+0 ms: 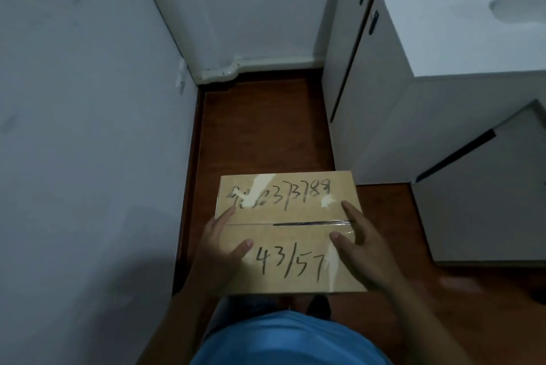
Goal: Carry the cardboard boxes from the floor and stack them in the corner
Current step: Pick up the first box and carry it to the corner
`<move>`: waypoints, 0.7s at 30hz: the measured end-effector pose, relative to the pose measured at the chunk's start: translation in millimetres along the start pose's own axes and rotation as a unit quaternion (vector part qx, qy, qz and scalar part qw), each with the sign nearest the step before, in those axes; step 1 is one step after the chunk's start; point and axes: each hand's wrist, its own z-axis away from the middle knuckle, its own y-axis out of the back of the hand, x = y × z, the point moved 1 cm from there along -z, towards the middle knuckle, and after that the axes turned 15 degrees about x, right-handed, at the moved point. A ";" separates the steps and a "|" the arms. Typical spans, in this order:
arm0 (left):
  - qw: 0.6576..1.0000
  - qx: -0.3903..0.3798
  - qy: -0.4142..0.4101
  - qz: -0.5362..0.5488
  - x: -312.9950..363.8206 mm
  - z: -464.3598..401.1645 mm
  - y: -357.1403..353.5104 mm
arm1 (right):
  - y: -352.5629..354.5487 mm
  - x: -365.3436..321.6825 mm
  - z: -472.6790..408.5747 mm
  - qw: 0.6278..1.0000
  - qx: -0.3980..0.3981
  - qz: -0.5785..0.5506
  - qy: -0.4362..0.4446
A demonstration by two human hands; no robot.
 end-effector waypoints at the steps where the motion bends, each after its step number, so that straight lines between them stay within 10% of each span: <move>1: 1.000 0.000 -0.004 0.010 2.9 -21.4 -0.6 | -6.5 -7.0 -15.0 1.000 0.003 -0.002 0.001; 21: 0.997 -0.070 -0.019 0.011 49.9 -383.3 36.3 | -142.9 -187.6 -262.2 0.999 0.043 -0.001 -0.028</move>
